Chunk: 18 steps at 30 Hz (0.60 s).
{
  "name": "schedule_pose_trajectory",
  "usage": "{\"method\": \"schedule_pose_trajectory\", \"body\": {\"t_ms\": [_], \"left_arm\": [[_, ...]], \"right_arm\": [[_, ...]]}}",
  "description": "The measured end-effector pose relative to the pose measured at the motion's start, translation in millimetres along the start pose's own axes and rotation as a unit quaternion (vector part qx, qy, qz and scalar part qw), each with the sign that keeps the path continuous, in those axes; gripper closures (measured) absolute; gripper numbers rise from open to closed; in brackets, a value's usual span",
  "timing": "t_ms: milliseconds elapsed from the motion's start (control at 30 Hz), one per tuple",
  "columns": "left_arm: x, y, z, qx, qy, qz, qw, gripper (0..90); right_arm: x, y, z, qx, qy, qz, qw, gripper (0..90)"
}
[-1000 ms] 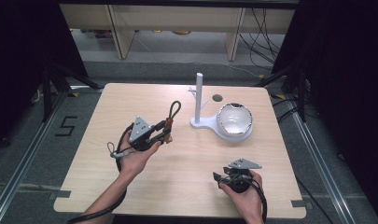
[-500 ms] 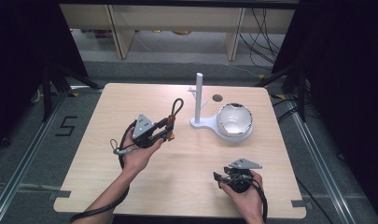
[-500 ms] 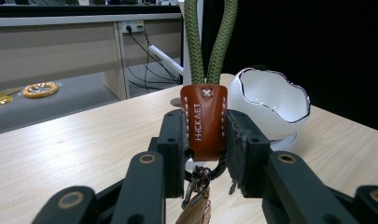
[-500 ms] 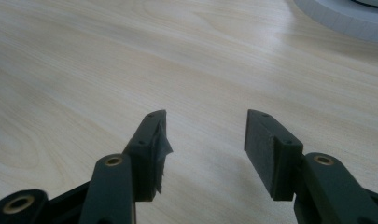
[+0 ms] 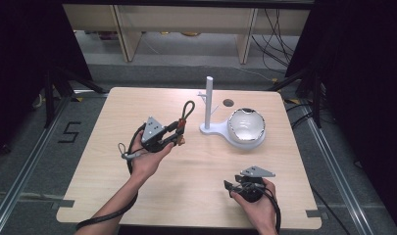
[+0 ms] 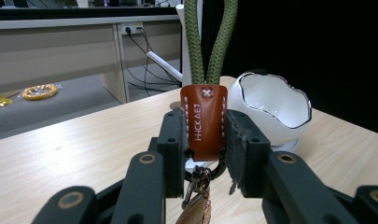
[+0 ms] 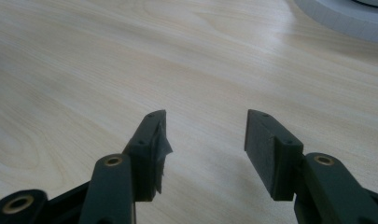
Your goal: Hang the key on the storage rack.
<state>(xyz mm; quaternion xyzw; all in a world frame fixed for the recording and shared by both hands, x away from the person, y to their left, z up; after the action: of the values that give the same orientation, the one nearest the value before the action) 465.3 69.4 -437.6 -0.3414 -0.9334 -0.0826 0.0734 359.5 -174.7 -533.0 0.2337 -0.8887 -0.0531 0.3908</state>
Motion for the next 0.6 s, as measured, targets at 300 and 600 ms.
{"method": "schedule_pose_trajectory", "body": {"t_ms": [300,600], "left_arm": [[-5.4,1.4,-1.9,-0.001,0.000,0.000,1.0000,68.5],[-10.2,2.5,-3.7,0.001,-0.001,-0.001,1.0000,68.4]], "right_arm": [[0.3,-0.4,-0.5,0.003,-0.002,0.004,1.0000,49.5],[0.6,-0.1,-0.5,0.000,-0.001,0.003,1.0000,49.3]]}}
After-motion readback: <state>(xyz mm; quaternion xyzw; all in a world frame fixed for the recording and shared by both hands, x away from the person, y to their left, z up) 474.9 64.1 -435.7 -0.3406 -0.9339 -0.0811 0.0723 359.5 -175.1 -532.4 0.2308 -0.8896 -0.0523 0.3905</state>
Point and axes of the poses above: each handheld gripper's, and its own axes: x roughly backward along the jaws, z roughly out of its underside, y roughly to its left, the point moved 6 cm from there along -x, roughly forward along the jaws, and after that the axes turned 9 degrees about -x, right-handed, at the moved point
